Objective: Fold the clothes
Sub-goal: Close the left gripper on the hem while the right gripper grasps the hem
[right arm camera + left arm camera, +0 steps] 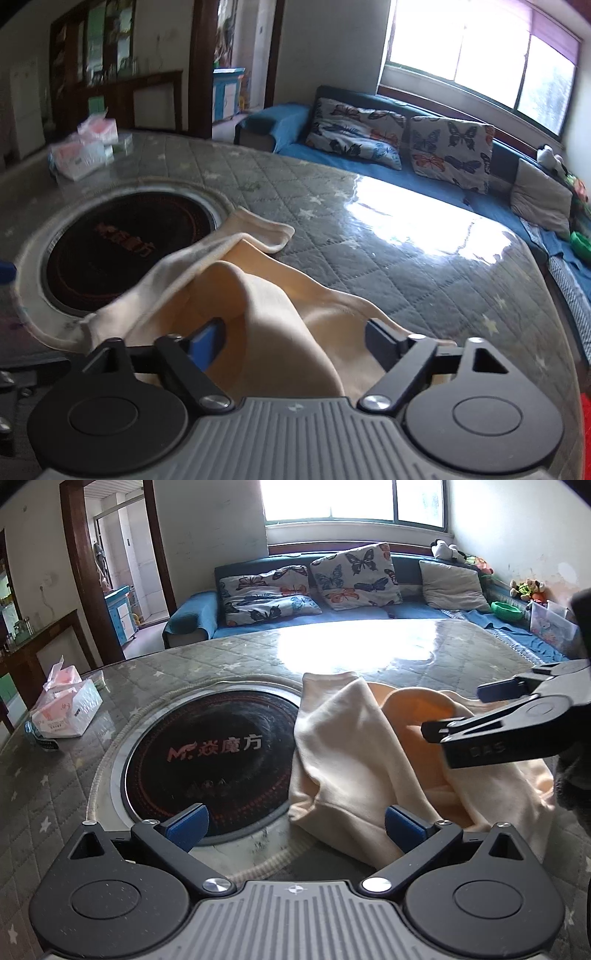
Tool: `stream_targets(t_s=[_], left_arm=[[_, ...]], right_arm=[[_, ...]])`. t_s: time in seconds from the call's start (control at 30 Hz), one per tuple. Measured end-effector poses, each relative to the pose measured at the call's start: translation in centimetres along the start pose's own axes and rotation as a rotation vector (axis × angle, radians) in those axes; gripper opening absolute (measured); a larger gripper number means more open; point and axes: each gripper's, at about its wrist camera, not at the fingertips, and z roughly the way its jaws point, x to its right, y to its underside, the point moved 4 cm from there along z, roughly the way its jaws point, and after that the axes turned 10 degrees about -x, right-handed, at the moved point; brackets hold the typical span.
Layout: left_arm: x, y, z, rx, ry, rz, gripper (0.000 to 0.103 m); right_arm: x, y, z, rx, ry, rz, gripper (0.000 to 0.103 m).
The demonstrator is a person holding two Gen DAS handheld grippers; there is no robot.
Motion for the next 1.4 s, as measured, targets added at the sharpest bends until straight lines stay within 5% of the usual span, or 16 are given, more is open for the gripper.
stream_targets(t_s=[0.13, 0.3, 0.57, 0.67, 0.9, 1.03, 1.27, 1.37, 1.4], left_arm=[[0.5, -1.5, 0.5, 0.015, 0.007, 0.023, 0.103], [2.0, -3.7, 2.0, 0.021, 0.036, 0.047, 0.103], [4.6, -6.9, 4.7, 0.022, 0.067, 0.098, 0.103], [5.5, -7.3, 6.4, -0.001, 0.042, 0.124, 0.094], [4.7, -6.8, 8.0, -0.055, 0.033, 0.123, 0.03], [4.1, -6.3, 7.4, -0.032, 0.043, 0.126, 0.012], [3.4, -6.1, 6.5, -0.005, 0.071, 0.123, 0.009], [3.6, -6.4, 6.6, -0.004, 0.073, 0.118, 0.018], [3.7, -6.5, 6.6, -0.004, 0.074, 0.118, 0.032]], right_arm=[[1.1, -0.3, 2.0, -0.059, -0.022, 0.038, 0.04], [3.4, 0.9, 0.9, -0.036, -0.044, 0.12, 0.021], [7.1, 3.4, -1.9, -0.015, -0.003, 0.2, 0.016], [7.7, 4.2, -2.5, -0.013, 0.008, 0.219, 0.016], [8.1, 4.9, -2.0, -0.029, -0.01, 0.222, 0.016], [7.7, 4.6, -0.7, -0.037, -0.026, 0.232, 0.019], [6.9, 4.7, 0.2, -0.044, -0.036, 0.231, 0.012], [6.8, 4.5, 0.0, -0.04, -0.037, 0.225, 0.011], [6.8, 4.5, -0.1, -0.04, -0.038, 0.222, 0.011]])
